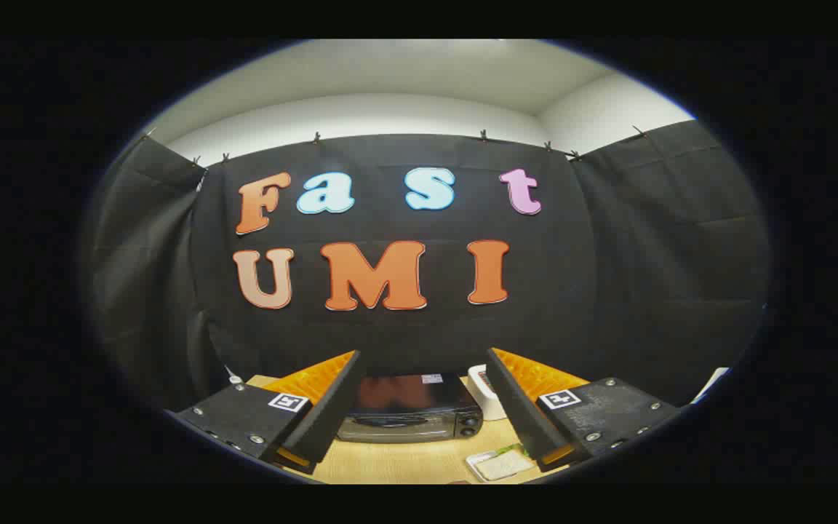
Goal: Open the toaster oven, put the food inside, and close the toaster oven door.
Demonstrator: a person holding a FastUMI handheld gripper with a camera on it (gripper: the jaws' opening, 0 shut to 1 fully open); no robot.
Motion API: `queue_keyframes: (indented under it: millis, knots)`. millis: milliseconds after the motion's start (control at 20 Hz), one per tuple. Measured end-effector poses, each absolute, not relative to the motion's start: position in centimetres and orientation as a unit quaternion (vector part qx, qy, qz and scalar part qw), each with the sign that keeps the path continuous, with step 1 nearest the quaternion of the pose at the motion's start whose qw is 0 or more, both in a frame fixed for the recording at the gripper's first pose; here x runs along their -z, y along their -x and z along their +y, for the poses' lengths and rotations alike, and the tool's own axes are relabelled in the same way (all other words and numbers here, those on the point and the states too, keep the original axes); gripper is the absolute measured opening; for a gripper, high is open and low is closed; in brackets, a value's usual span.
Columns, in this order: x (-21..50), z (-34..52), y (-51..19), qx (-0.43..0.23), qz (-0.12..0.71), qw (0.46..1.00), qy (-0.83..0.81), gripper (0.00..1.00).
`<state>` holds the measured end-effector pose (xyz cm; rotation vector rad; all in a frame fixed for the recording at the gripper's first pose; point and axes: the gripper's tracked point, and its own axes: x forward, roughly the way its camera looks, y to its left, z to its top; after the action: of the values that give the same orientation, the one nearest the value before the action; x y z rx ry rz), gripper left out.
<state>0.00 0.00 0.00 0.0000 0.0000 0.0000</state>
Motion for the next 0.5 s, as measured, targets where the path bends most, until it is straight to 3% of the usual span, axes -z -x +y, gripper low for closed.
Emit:
queue_keyframes:
  millis: [500]
  knots:
    - [-1.9, -0.2, 1.4, -0.002, -0.012, 1.0, 0.016, 0.99]
